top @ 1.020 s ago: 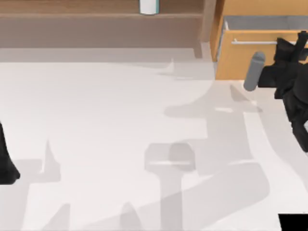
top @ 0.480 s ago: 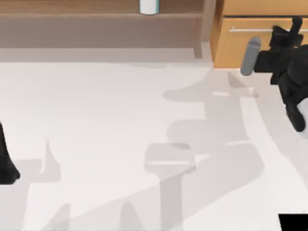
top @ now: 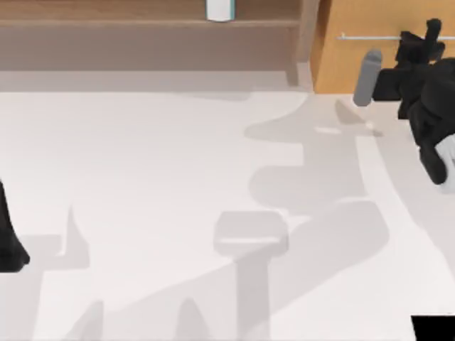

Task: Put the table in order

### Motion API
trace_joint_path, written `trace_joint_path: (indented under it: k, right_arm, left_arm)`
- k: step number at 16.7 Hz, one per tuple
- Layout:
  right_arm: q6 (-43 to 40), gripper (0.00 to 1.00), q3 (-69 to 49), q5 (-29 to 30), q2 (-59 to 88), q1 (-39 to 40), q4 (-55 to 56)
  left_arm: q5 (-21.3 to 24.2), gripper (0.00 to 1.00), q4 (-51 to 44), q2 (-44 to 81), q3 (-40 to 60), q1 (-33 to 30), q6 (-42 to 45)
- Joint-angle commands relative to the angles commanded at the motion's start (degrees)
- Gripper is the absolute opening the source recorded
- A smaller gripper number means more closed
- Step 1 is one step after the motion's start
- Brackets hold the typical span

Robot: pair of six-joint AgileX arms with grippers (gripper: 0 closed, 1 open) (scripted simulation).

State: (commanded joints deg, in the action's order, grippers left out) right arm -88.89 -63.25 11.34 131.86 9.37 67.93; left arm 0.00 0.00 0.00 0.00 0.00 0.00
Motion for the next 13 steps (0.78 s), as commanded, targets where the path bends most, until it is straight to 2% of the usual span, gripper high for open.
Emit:
trace_joint_path:
  k: [1, 13]
  right_arm:
    - [0.0, 0.0, 0.0, 0.0, 0.0, 0.0, 0.0]
    - [0.0, 0.9, 0.0, 0.0, 0.0, 0.0, 0.0]
  left_arm:
    - [0.0, 1.0, 0.0, 0.0, 0.0, 0.0, 0.0]
    - [0.0, 1.0, 0.0, 0.0, 0.0, 0.0, 0.0]
